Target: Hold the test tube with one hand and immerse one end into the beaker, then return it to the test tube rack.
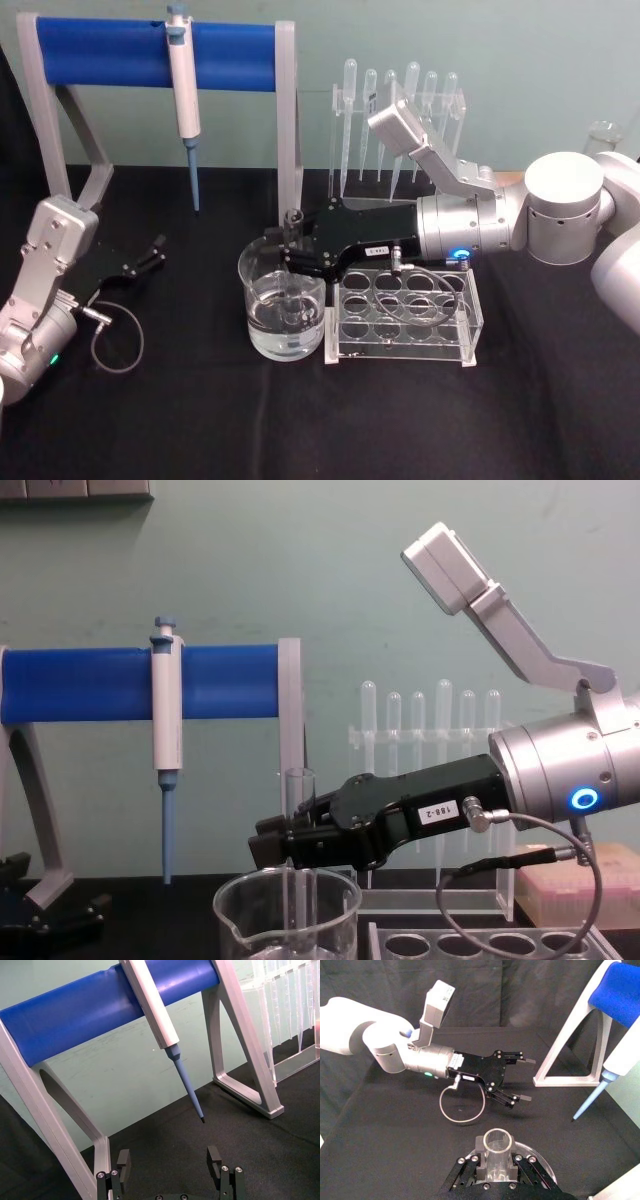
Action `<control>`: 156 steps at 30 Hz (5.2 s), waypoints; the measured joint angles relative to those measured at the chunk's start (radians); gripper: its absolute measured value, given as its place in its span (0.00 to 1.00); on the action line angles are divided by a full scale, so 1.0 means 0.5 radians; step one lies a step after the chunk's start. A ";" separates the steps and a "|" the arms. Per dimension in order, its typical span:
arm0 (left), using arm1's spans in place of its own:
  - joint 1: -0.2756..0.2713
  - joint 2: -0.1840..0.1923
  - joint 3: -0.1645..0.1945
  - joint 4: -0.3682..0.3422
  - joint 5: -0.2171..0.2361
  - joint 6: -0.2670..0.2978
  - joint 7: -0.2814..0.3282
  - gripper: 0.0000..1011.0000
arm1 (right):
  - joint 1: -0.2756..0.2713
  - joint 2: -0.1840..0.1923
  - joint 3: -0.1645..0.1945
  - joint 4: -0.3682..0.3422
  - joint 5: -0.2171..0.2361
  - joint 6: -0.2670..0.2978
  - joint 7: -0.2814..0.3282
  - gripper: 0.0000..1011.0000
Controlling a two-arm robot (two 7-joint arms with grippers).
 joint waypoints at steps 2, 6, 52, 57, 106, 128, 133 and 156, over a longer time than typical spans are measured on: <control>0.000 0.000 0.000 0.000 0.000 0.000 0.000 0.99 | 0.000 0.000 0.000 0.000 0.000 0.000 0.000 0.22; 0.000 0.000 0.000 0.000 0.000 0.000 0.000 0.99 | 0.000 0.000 0.000 0.000 0.000 0.000 0.000 0.22; 0.000 0.000 0.000 0.000 0.000 0.000 0.000 0.99 | 0.000 0.000 0.000 0.000 0.000 0.000 0.000 0.22; 0.000 0.000 0.000 0.000 0.000 0.000 0.000 0.99 | 0.000 0.000 0.000 0.000 0.000 0.000 0.000 0.22; 0.000 0.000 0.000 0.000 0.000 0.000 0.000 0.99 | 0.000 0.000 0.000 0.000 0.000 0.000 0.000 0.22; 0.000 0.000 0.000 0.000 0.000 0.000 0.000 0.99 | 0.000 0.000 0.000 0.000 0.000 0.000 0.000 0.22; 0.000 0.000 0.000 0.000 0.000 0.000 0.000 0.99 | 0.000 0.000 0.000 0.000 0.000 0.000 0.000 0.22; 0.000 0.000 0.000 0.000 0.000 0.000 0.000 0.99 | 0.000 0.000 0.000 0.000 0.000 0.000 0.000 0.22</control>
